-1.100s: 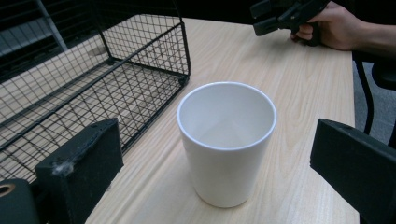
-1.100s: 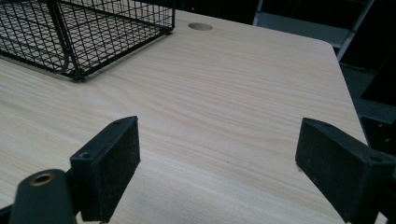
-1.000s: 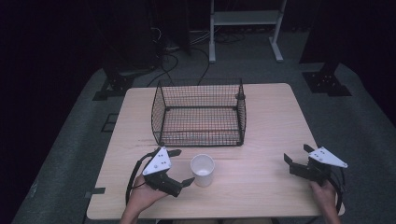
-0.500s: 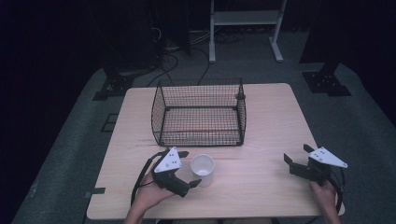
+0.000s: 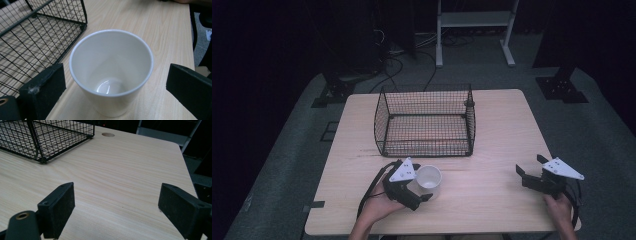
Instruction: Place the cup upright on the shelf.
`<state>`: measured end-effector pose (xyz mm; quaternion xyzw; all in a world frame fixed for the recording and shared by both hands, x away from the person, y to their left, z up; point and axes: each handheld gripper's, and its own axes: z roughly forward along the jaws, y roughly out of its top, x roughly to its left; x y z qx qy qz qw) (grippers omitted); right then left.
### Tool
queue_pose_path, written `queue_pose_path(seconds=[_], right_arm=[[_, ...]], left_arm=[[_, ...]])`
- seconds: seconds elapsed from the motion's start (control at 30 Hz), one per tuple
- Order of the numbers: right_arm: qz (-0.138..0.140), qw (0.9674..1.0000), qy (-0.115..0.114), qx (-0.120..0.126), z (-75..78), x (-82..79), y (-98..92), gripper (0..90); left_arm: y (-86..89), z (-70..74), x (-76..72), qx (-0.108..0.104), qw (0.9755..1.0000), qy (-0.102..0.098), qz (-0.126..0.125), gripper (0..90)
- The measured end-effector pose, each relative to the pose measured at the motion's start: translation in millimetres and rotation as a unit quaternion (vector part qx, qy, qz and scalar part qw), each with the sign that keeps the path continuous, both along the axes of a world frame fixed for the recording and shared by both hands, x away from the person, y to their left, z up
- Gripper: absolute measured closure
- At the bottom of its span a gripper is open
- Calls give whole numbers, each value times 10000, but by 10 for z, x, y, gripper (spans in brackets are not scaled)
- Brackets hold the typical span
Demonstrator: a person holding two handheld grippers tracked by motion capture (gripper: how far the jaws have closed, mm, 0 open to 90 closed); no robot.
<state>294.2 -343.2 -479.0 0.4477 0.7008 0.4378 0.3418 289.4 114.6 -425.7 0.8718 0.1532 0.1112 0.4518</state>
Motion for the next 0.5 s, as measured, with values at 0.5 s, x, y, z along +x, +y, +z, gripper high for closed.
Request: queue_pose_path(seconds=[0.5], right_arm=[[11, 10000, -7, 7, 0, -1, 1, 131]], left_arm=[[-127, -126, 128, 373, 9990, 255, -25, 45]])
